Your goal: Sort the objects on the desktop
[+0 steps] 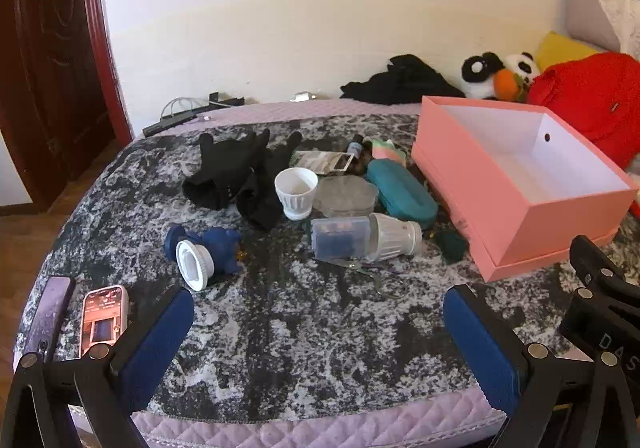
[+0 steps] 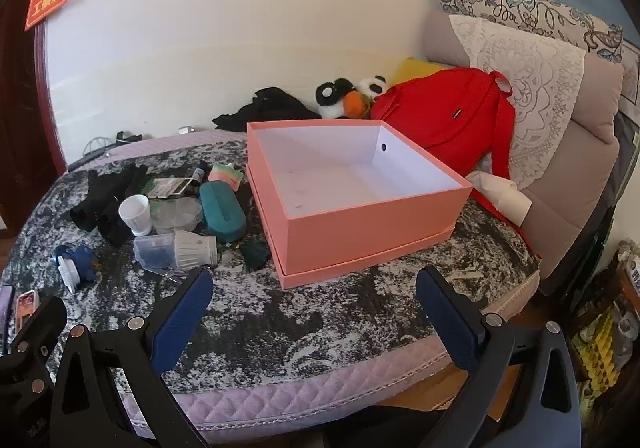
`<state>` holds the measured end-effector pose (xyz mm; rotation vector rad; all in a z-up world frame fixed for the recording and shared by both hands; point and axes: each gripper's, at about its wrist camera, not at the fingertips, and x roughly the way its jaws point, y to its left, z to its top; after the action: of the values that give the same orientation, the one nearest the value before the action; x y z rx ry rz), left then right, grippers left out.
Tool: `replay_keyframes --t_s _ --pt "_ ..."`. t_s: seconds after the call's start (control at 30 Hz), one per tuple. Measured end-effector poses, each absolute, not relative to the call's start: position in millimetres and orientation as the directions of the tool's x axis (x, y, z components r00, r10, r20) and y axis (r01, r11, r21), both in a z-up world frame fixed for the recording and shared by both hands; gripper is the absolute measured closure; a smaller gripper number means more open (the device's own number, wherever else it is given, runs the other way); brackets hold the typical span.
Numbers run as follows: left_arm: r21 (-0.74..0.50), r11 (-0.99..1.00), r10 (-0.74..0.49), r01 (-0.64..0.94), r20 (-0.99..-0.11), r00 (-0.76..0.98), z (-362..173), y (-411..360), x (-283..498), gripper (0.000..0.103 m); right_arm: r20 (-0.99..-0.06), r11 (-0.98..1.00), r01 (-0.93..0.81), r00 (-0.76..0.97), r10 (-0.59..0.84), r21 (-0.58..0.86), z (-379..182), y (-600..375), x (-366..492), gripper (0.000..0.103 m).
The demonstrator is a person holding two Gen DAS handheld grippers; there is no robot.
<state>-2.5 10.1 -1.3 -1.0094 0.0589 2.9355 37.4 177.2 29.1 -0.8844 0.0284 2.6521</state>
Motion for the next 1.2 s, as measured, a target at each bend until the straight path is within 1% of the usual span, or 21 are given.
replay_keyframes --t_s 1.2 --pt "0.031 -0.998 0.025 -0.057 -0.627 -0.779 -2.4 15.7 -6.2 0.000 -0.587 -0.937 -0.335 -0.741 0.327 -0.099 29.1 181.7 36.3 0.000"
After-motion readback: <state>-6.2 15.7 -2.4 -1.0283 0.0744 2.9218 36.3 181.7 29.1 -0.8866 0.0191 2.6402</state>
